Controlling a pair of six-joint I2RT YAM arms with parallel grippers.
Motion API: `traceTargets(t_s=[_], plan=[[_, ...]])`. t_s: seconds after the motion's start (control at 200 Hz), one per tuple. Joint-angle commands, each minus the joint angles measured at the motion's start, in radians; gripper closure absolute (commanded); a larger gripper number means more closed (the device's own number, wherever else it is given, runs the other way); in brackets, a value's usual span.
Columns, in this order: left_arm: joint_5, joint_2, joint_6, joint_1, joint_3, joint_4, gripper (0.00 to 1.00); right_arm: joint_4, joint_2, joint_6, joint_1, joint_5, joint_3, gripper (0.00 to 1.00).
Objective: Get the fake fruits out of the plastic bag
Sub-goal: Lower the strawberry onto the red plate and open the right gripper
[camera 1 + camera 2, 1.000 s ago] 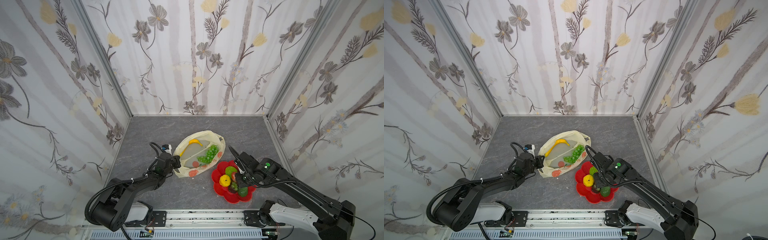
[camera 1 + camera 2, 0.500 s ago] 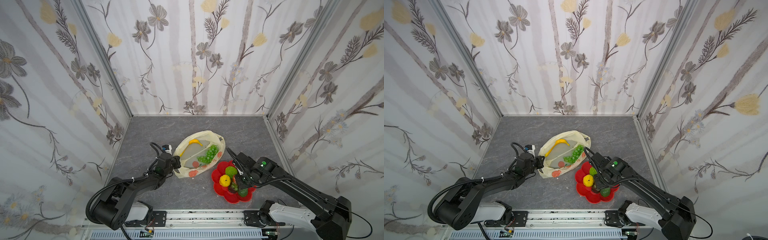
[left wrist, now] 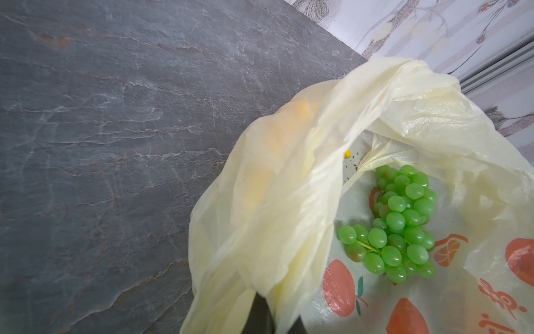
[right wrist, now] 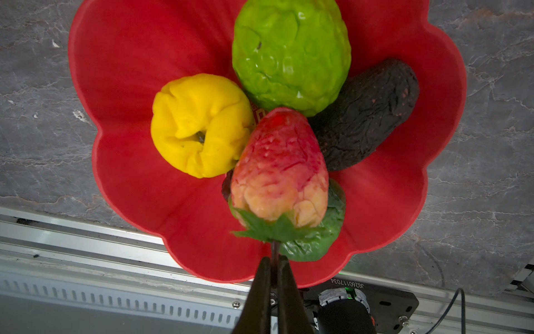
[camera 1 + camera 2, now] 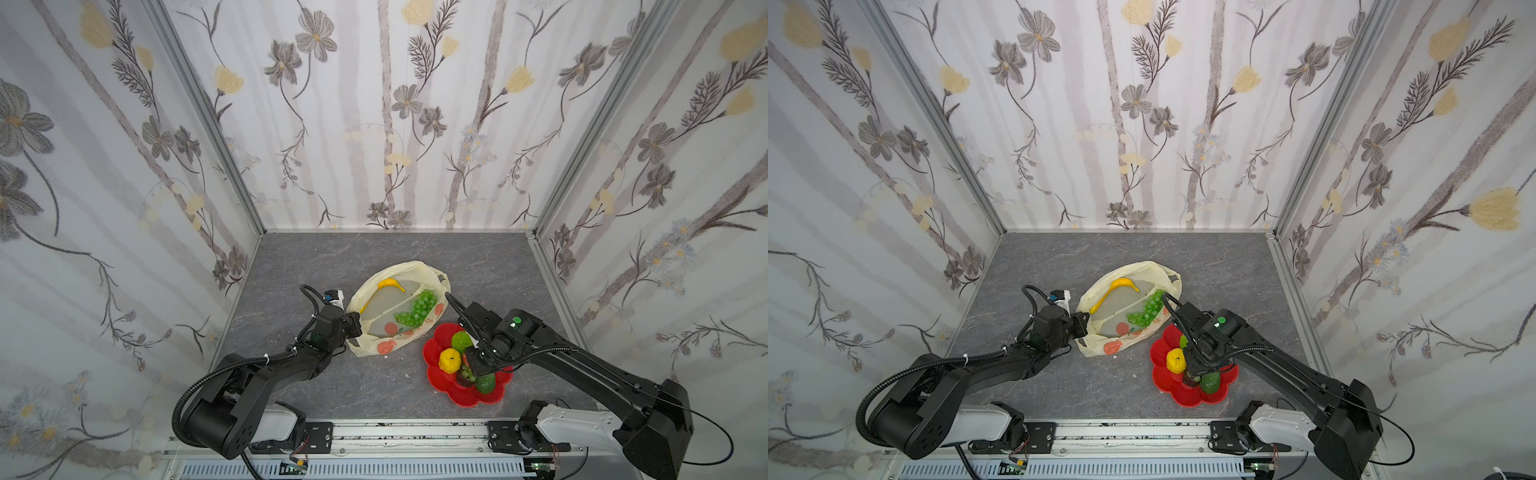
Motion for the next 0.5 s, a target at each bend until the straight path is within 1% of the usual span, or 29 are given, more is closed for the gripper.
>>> traceTargets(t_s=[0.0,0.195,0.495], plan=[[-0.009,0.003,-0.009,0.001,0.006,0.007,1.0,0.029,0.016,-0.008,-0.001,0.017,0.01,0.88],[-0.005,0.004,-0.007,0.001,0.006,0.006,1.0,0.036,0.03,-0.002,-0.004,0.039,0.021,0.86],[-0.004,0.001,-0.007,0.001,0.006,0.007,1.0,0.051,0.046,0.009,-0.005,0.066,0.03,0.87]])
